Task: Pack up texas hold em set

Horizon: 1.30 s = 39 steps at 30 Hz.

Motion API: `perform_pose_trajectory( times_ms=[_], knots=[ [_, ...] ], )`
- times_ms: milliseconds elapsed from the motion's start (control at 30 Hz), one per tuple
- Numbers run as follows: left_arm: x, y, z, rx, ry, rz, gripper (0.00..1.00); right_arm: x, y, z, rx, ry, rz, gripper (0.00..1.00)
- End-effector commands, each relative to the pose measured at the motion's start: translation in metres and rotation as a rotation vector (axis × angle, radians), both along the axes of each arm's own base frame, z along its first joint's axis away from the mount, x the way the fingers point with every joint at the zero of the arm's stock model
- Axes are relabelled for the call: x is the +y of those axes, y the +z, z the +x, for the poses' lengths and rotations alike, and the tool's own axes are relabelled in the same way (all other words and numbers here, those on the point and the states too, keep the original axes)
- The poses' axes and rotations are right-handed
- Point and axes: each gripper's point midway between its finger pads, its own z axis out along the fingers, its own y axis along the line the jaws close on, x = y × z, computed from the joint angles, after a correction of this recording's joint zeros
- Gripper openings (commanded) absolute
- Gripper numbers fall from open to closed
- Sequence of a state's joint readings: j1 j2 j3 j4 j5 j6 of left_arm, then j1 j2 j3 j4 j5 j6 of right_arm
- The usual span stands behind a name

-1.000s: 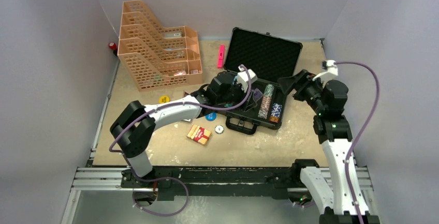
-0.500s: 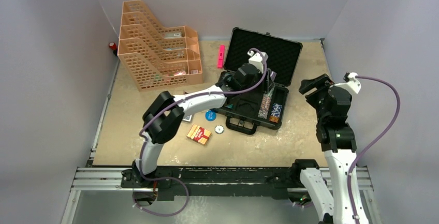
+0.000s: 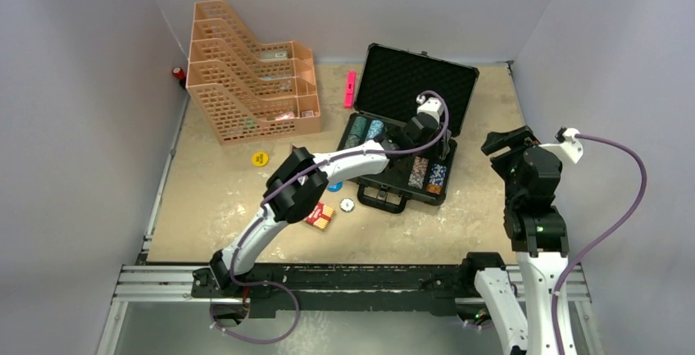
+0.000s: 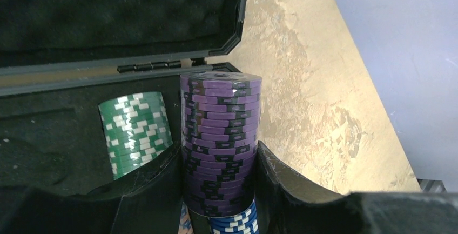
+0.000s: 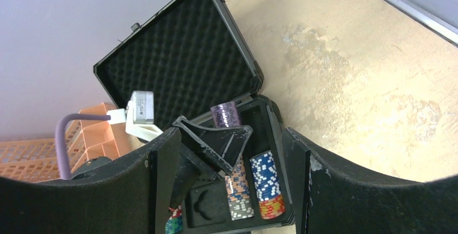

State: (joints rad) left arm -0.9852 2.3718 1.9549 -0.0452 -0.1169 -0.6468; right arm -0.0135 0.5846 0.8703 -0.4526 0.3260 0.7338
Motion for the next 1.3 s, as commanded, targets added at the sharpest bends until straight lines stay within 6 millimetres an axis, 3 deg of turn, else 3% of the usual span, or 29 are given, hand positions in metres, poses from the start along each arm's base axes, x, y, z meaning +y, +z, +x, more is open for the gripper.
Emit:
perform_pose_trajectory(
  times_ms=[0,267,400,767,933,1267],
  knots=[
    [-0.02,0.054,0.008,-0.05,0.053,-0.157,0.0,-0.001,0.005,0.001,-0.019,-0.016,0.017,0.71],
    [-0.028,0.043,-0.001,-0.034,0.058,-0.163,0.0,-0.002,-0.001,-0.001,-0.002,-0.017,0.011,0.71],
    [-0.026,0.028,-0.004,-0.01,0.072,-0.132,0.0,0.0,-0.003,0.001,-0.001,-0.009,0.014,0.71],
    [-0.015,-0.01,-0.018,0.019,0.093,0.04,0.24,0.003,-0.01,0.003,0.014,0.005,0.026,0.72],
    [-0.015,-0.001,-0.018,-0.001,0.074,0.045,0.42,0.005,-0.008,0.005,0.007,0.021,0.025,0.73],
    [-0.01,0.029,-0.01,-0.074,0.075,0.044,0.57,0.011,-0.007,0.008,0.004,0.06,0.019,0.76]
  ],
)
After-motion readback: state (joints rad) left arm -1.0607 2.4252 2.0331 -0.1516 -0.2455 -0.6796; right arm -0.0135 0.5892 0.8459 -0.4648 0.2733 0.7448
